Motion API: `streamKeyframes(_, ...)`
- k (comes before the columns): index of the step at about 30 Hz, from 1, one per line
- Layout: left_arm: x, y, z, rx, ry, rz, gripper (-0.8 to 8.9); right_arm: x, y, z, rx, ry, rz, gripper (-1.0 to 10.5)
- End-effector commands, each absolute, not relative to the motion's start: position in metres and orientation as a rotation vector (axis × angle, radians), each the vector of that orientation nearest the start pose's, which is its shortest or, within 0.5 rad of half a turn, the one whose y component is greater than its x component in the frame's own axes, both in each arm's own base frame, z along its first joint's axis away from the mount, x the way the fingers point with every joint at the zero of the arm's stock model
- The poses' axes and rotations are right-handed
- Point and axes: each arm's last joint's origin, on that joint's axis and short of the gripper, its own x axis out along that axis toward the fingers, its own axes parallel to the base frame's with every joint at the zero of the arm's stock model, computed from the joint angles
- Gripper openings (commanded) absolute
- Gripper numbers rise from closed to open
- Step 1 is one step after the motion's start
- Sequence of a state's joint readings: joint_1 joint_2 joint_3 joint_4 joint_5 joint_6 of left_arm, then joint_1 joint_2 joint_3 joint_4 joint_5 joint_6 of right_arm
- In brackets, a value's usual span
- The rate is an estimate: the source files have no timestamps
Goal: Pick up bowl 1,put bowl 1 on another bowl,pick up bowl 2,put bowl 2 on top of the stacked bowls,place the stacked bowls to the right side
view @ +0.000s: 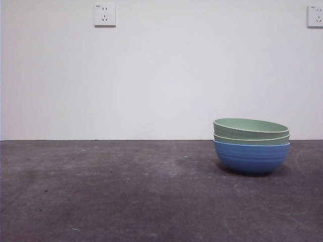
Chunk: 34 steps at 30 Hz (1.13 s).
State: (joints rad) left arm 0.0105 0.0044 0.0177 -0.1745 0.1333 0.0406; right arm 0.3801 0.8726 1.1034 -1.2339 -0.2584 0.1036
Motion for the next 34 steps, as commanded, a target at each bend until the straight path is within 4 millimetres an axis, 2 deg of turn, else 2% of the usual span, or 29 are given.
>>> streamKeyframes(1, 0.096, -0.002, 0.148, 0.023, 0.168, -0.121, -0.03, 0.114, 0.052, 0.341, -0.049, 0.992, 0.554, 0.0)
streamKeyframes(4, 0.096, -0.002, 0.148, 0.023, 0.168, -0.121, -0.03, 0.108, 0.042, 0.351, -0.098, 0.825, 0.518, 0.0)
streamKeyframes(7, 0.096, -0.002, 0.148, 0.023, 0.168, -0.121, -0.03, 0.101, 0.034, 0.362, -0.062, 0.55, 0.519, 0.0)
streamKeyframes(9, 0.096, -0.002, 0.148, 0.023, 0.168, -0.121, -0.03, 0.094, 0.03, 0.361, -0.041, 0.397, 0.539, 0.0)
streamKeyframes(11, 0.096, -0.002, 0.148, 0.023, 0.168, -0.121, -0.03, 0.089, 0.025, 0.352, -0.045, 0.282, 0.488, 0.0)
streamKeyframes(15, 0.096, -0.002, 0.148, 0.023, 0.168, -0.121, -0.03, 0.087, 0.019, 0.318, -0.057, 0.144, 0.422, 0.0)
streamKeyframes(17, 0.096, -0.002, 0.148, 0.023, 0.168, -0.121, -0.03, 0.088, 0.017, 0.294, -0.022, 0.106, 0.404, 0.0)
streamKeyframes(23, 0.096, -0.002, 0.148, 0.023, 0.169, -0.121, -0.03, 0.092, 0.015, 0.224, 0.06, 0.062, 0.34, 0.0)
streamKeyframes(26, 0.096, -0.002, 0.148, 0.023, 0.168, -0.121, -0.03, 0.092, 0.014, 0.197, 0.083, 0.07, 0.324, 0.0)
streamKeyframes(34, 0.096, -0.002, 0.148, 0.023, 0.168, -0.121, -0.03, 0.095, 0.015, 0.151, 0.135, 0.164, 0.321, 0.0)
